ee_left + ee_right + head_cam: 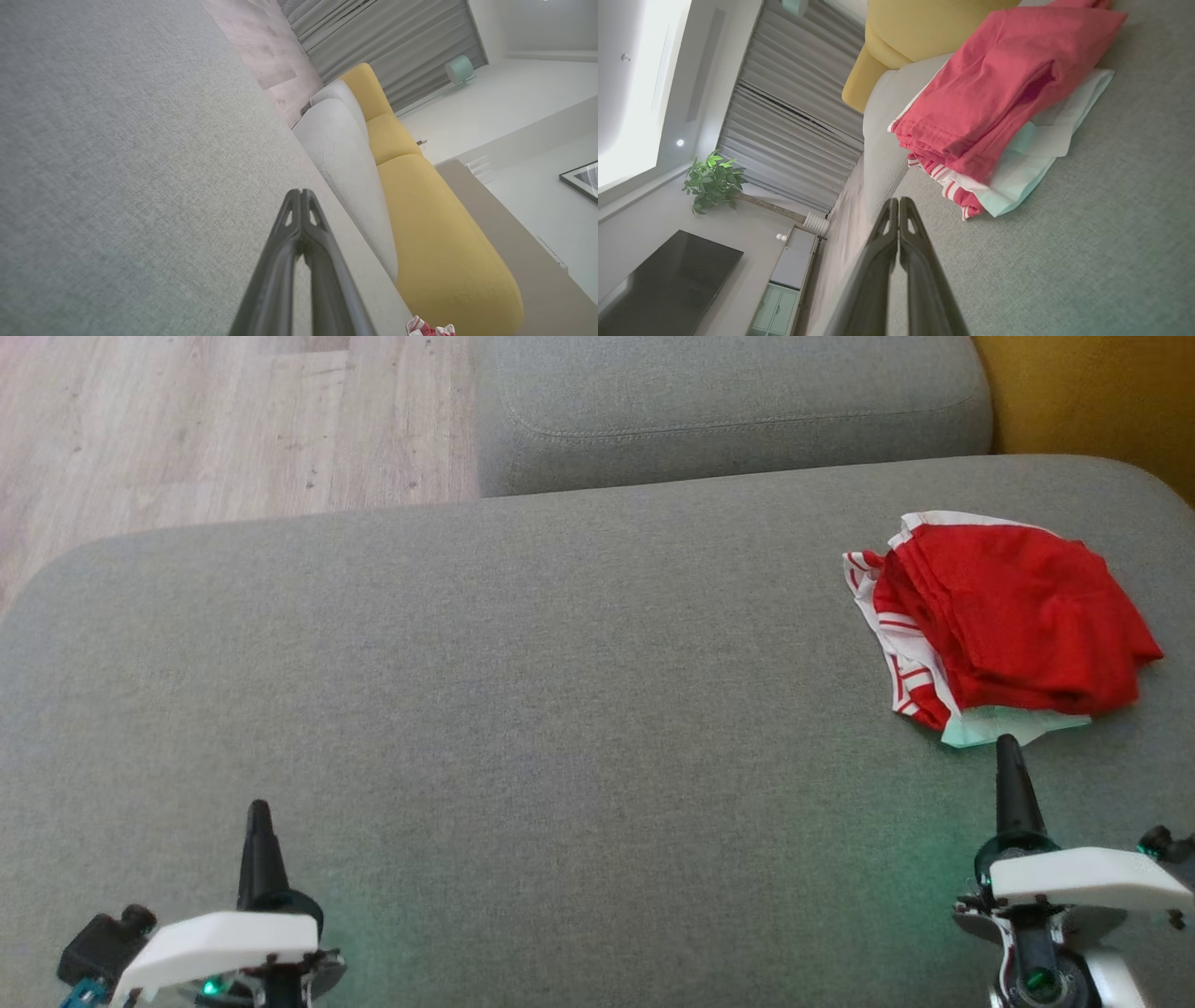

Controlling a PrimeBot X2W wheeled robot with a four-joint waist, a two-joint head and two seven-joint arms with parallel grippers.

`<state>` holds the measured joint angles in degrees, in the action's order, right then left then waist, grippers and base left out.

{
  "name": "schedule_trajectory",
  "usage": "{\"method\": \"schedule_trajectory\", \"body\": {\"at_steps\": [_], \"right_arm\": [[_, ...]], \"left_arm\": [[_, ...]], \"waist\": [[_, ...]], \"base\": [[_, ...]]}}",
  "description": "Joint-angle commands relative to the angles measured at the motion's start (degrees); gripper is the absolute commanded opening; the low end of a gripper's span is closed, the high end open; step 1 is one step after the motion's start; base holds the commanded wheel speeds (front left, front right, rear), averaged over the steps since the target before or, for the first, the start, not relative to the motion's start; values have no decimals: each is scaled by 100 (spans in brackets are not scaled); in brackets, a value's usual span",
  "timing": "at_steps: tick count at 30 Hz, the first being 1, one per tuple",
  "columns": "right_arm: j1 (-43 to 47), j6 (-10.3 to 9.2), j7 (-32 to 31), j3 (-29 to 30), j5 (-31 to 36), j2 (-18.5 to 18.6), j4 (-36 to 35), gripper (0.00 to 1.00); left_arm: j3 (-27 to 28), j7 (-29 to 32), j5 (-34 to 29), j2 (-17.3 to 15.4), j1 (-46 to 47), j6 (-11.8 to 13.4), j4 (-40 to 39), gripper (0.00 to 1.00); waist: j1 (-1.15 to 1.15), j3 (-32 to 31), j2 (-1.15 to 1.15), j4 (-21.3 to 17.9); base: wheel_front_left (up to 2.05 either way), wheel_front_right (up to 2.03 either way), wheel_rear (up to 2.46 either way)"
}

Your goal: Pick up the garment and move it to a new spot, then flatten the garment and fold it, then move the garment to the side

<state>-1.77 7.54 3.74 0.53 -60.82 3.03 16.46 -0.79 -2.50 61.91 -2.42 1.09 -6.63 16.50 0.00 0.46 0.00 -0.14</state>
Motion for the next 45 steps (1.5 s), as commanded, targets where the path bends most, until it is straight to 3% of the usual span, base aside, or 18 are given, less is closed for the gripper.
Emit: {"method": "schedule_trajectory", "body": {"at_steps": [1, 45], "right_arm": [[-326, -3, -37, -35, -146, 110, -216, 0], [-413, -5, -775, 371, -2845, 104, -248, 0]], "left_arm": [[170, 42, 115, -29, 325, -45, -198, 0], [655, 782, 2628, -43, 485, -80, -237, 0]], "waist": [[0, 0, 0, 0], [0, -24, 0, 12]], "base": [[0, 0, 0], [0, 0, 0]]}}
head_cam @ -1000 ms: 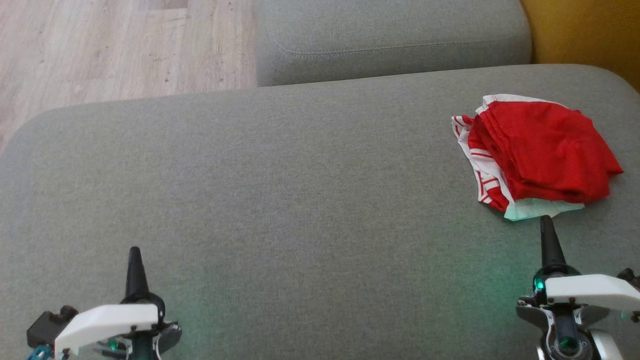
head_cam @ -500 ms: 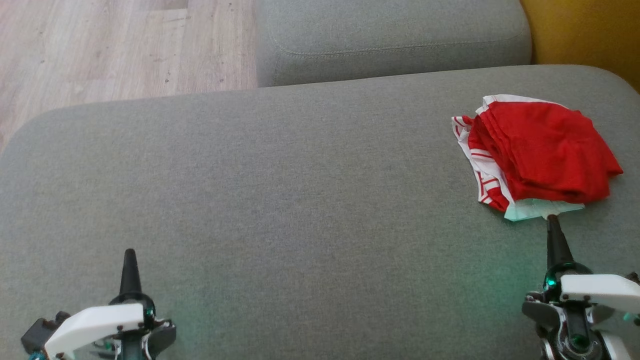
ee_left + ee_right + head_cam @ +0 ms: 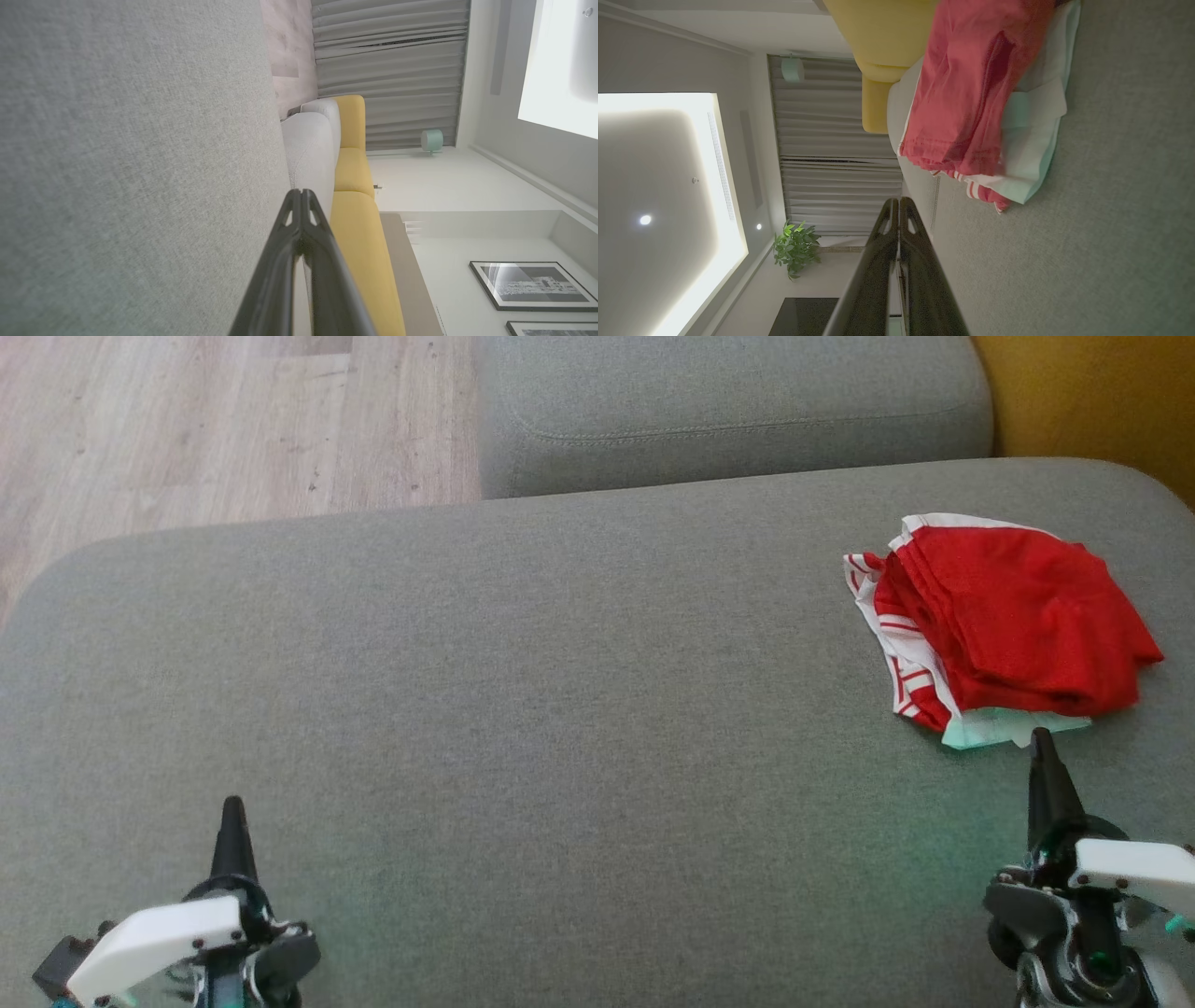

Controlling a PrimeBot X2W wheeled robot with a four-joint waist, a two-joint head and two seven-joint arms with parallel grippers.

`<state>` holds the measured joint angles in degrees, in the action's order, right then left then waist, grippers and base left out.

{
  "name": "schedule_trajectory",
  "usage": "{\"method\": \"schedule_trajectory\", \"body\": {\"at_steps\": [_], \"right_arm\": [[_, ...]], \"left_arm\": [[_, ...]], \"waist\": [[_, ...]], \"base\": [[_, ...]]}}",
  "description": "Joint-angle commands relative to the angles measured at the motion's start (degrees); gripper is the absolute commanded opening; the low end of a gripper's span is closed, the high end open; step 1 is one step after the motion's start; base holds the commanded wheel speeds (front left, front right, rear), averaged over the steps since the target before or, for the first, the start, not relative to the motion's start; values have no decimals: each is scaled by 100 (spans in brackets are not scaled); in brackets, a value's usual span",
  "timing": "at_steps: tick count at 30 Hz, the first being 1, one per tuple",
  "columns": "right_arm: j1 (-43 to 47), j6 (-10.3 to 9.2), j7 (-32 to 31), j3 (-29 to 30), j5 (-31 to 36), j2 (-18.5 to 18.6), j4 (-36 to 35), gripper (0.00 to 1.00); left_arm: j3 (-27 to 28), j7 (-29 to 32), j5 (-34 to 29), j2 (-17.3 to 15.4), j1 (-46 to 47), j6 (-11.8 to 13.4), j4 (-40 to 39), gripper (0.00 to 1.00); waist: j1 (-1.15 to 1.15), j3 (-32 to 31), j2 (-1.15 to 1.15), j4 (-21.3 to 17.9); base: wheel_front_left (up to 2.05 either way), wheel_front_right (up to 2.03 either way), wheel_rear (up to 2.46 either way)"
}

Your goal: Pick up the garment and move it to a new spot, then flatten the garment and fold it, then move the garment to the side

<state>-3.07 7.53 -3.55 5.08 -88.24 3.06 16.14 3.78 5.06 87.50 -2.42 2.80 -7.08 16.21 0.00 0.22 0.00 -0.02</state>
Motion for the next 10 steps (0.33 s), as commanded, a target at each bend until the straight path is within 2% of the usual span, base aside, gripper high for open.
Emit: {"method": "schedule_trajectory", "body": {"at_steps": [1, 10], "right_arm": [[-285, -4, -63, -74, -163, 100, -217, 0], [-298, -4, -170, -10, -520, 93, -221, 0]], "left_arm": [[209, 43, 126, -44, 318, -36, -209, 0], [274, 143, 466, -45, 340, -41, -215, 0]], "waist": [[0, -1, 0, 0], [0, -4, 0, 2]], "base": [[0, 0, 0], [0, 0, 0]]}}
